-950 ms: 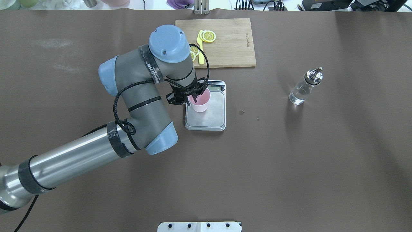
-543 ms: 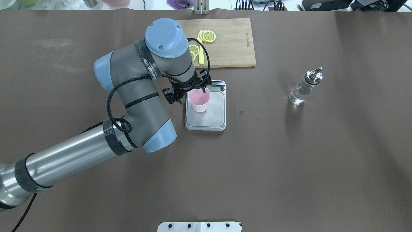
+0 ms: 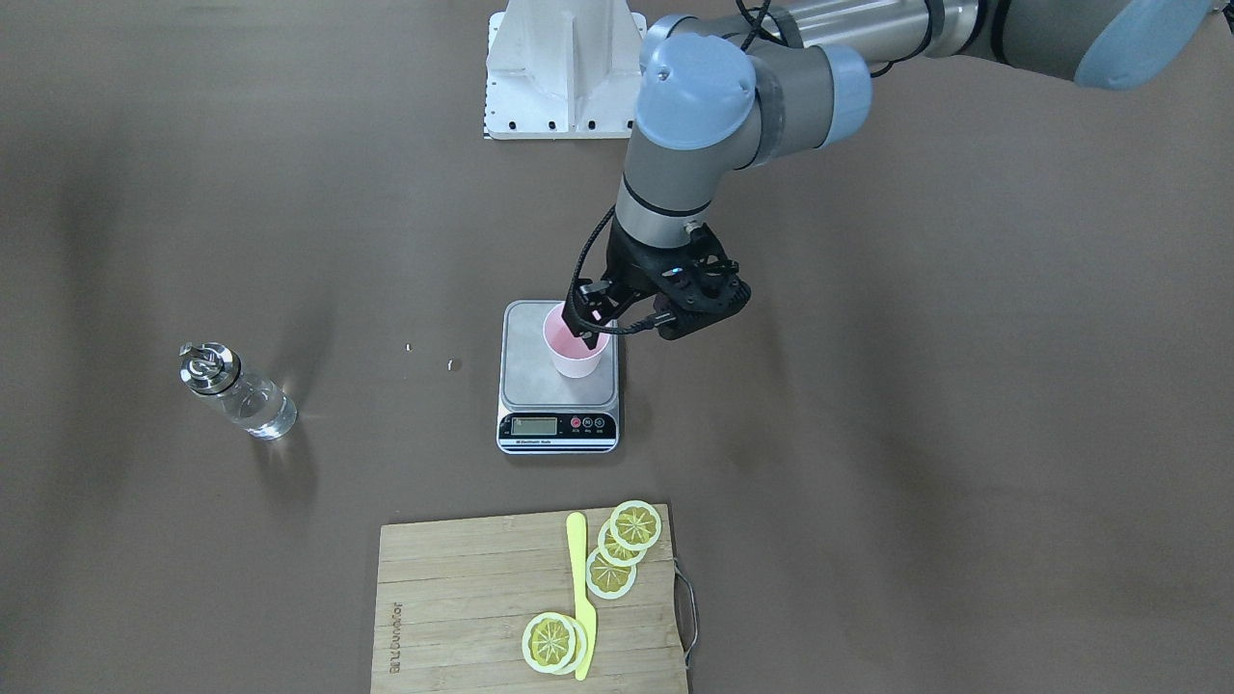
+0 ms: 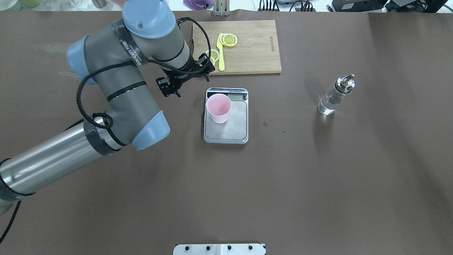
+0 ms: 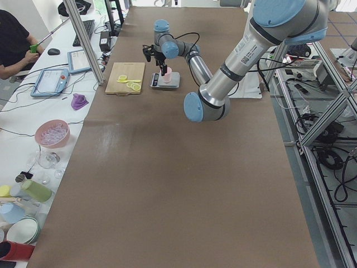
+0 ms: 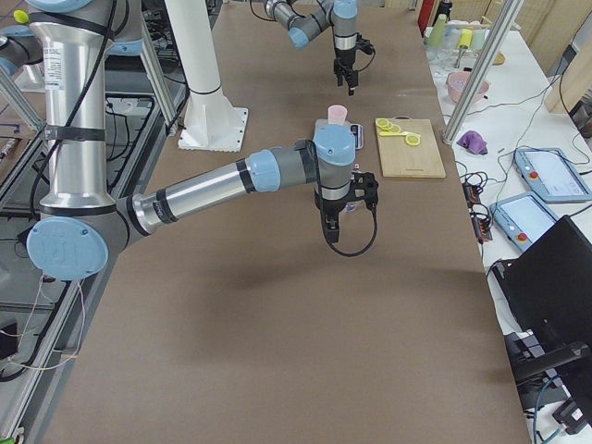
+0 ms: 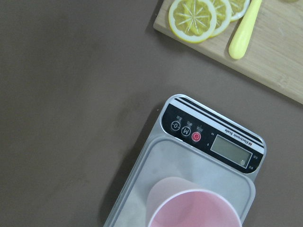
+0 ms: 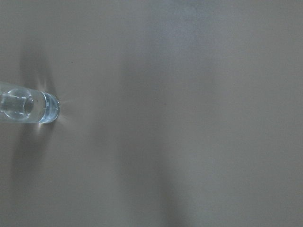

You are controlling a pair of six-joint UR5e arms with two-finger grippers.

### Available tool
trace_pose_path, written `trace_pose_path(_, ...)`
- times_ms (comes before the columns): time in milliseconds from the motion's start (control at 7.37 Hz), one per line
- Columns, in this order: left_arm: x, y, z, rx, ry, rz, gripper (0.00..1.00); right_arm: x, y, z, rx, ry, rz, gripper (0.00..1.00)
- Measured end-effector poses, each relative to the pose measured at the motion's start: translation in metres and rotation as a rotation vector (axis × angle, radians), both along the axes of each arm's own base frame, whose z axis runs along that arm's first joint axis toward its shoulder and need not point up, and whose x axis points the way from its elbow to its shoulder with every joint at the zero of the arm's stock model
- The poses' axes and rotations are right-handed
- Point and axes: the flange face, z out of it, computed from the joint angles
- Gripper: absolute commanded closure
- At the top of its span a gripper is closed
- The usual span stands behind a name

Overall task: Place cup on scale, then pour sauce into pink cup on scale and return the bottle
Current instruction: 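Open the left gripper and raise it while the right arm moves in, then reach the right gripper toward the glass sauce bottle's neck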

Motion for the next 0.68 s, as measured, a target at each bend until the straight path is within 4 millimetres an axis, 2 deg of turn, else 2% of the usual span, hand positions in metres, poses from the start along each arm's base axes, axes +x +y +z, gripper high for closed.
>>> trace_pose_path(272, -0.062, -0.007, 0.034, 0.029, -0.012, 0.024, 0.03, -0.045, -0.008, -0.025, 0.001, 0.020, 0.043, 0.00)
trace_pose_path(407, -0.082, -0.009, 0.046, 0.043, -0.023, 0.031, 0.03, -0.077, -0.006, -0.039, 0.011, 0.021, 0.115, 0.00)
trace_pose_path(679, -0.095, -0.012, 0.056, 0.051, -0.033, 0.034, 0.03, -0.135, 0.014, -0.049, 0.057, -0.020, 0.220, 0.00)
